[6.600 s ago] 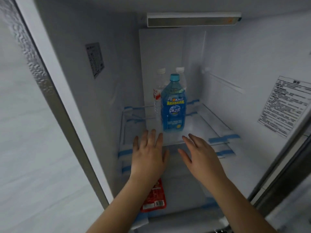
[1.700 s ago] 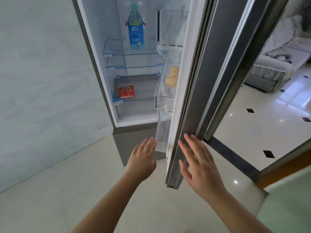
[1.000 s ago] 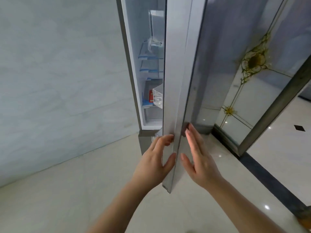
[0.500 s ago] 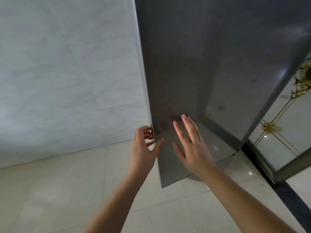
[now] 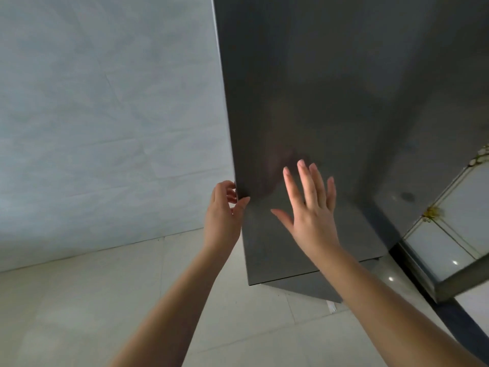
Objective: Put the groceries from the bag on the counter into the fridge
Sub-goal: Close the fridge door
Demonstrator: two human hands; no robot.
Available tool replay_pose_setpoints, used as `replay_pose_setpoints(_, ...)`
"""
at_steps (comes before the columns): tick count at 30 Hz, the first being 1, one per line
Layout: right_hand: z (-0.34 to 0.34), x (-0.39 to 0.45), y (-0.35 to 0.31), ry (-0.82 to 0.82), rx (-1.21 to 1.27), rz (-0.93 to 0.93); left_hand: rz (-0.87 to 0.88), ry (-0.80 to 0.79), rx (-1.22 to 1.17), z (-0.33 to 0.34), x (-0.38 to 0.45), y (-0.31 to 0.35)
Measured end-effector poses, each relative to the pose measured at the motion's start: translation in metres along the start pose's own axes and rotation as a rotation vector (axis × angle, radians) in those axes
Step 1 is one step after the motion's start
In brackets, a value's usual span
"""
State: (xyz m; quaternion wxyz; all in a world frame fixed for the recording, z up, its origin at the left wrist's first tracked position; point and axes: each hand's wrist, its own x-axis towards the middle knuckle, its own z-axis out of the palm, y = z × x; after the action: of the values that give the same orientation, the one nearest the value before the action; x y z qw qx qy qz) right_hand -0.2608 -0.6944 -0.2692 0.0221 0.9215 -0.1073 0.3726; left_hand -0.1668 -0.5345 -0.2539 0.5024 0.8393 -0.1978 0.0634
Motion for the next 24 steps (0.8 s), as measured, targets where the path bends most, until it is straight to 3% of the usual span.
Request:
replay_pose_setpoints(6,0.016,0.039,0.016,-0.018,-0.146,0.063,0.086,-0.073,0.04,0.002,0.042,-0.017)
replay_pose_setpoints(11,0.03,0.046,0.015,0.049,-0.212,0.074,0.708,0.255,0.433,0.008,0.061,-0.029)
replay_pose_setpoints(13,0.033,0.047,0.016,0.069,-0.23,0.072,0.827,0.285,0.566,0.012,0.066,-0.024)
replay_pose_setpoints(18,0.039,0.05,0.017,0.097,-0.251,0.066,0.868,0.283,0.813,0.026,0.071,-0.024)
replay_pose_setpoints(24,0.05,0.062,0.024,0.095,-0.219,0.058,0.795,0.287,0.826,0.041,0.086,-0.019)
